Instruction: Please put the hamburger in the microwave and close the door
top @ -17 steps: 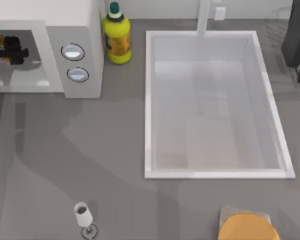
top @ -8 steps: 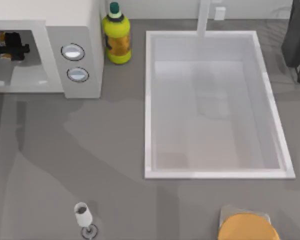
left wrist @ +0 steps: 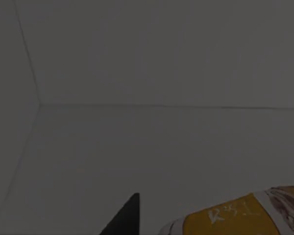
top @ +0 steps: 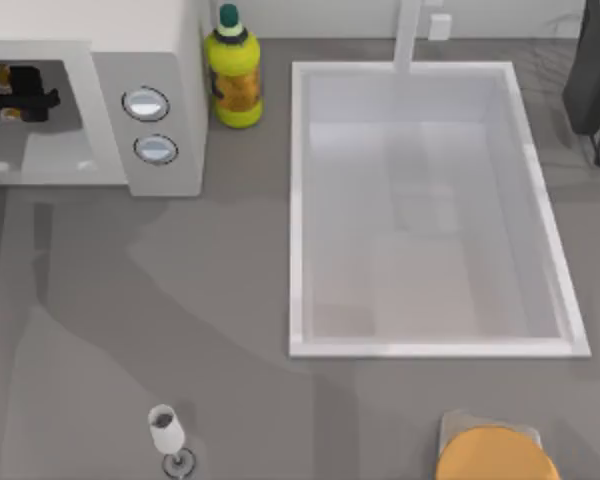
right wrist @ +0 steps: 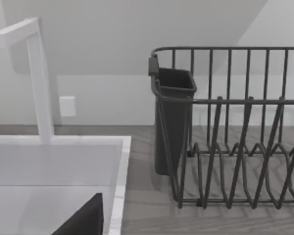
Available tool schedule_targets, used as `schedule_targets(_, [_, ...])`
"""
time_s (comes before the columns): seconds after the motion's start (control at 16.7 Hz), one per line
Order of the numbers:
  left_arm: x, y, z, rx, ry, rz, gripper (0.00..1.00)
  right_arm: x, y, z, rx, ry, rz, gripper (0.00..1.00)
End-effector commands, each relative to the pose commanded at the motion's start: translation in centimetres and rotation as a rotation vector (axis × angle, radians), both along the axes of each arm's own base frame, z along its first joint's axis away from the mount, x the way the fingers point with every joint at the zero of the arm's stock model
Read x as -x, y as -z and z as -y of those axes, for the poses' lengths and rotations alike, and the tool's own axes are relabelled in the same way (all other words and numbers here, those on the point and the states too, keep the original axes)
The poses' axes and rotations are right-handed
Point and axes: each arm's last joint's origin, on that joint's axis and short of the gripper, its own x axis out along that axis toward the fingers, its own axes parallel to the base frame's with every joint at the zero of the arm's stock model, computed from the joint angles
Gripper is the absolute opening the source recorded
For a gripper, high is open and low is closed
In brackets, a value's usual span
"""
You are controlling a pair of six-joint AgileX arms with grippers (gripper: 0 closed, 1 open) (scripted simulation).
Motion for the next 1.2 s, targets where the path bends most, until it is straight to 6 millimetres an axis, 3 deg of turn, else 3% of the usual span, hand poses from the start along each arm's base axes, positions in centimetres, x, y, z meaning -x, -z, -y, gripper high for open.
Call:
schedule_targets(0.72, [0.00, 0.00, 0.00, 0.000, 0.000, 0.000, 0.98, 0.00, 0.00, 0.00, 0.000, 0.000, 0.000, 1.00])
schedule_targets(1.2, [0.00, 0.00, 0.00, 0.000, 0.000, 0.000, 1.00, 0.00, 0.00, 0.00, 0.000, 0.000, 0.000, 1.00])
